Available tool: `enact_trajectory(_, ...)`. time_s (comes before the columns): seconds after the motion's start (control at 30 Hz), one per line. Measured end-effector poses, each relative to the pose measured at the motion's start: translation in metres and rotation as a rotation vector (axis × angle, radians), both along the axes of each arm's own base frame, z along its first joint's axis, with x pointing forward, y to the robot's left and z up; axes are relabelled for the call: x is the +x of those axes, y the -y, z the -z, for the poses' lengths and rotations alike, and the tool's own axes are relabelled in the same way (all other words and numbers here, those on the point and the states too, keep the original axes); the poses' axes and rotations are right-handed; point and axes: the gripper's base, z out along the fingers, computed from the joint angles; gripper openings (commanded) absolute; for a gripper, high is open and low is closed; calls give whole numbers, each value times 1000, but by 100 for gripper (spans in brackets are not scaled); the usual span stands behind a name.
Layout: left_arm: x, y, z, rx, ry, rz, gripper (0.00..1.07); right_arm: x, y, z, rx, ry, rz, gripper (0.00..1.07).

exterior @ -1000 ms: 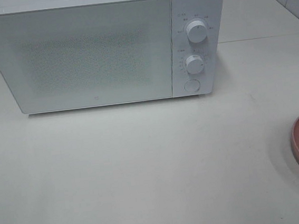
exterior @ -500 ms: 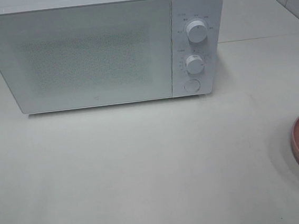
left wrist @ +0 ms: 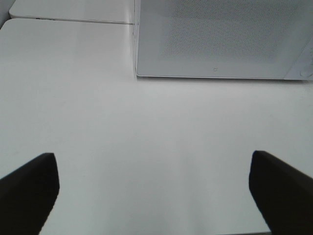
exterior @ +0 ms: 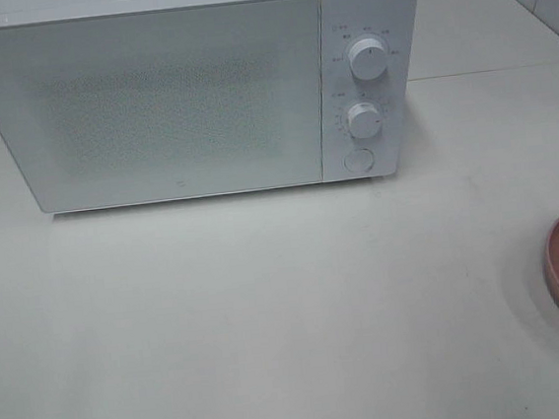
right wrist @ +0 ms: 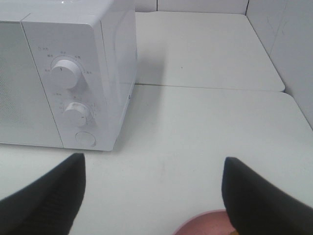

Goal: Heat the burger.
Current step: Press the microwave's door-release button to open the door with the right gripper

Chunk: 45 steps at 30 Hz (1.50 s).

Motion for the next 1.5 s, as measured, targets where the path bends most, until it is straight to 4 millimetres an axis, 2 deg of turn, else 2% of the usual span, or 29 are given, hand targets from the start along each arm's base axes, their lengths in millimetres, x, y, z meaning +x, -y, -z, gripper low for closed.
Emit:
enact_trajectory(0.33,0,0,0,0,0,0,98,24,-4,4,41,19,-4,73)
enact_trajectory(0.4,0,0,0,0,0,0,98,36,-6,7,49,30,-11,73)
enact_trajectory(0.5,0,0,0,0,0,0,98,40,-7,9,50,29,-12,73)
enact_trajectory(0.57,0,0,0,0,0,0,98,53,-9,15,46,33,-23,73)
enact_trajectory(0.67,0,0,0,0,0,0,98,60,-11,21,45,56,-35,73)
enact_trajectory(0.87,0,0,0,0,0,0,98,69,-13,42,78,110,-46,73)
enact_trajectory(0.97,0,0,0,0,0,0,98,70,-13,45,87,120,-43,73)
enact_trajectory(1.03,0,0,0,0,0,0,98,72,-12,56,113,138,-30,73)
enact_trajectory(1.33,0,0,0,0,0,0,98,78,-11,77,153,88,19,73)
enact_trajectory(1.47,0,0,0,0,0,0,98,80,-22,85,139,57,-9,73)
enact_trajectory(1.5,0,0,0,0,0,0,98,80,-31,90,100,52,-44,73)
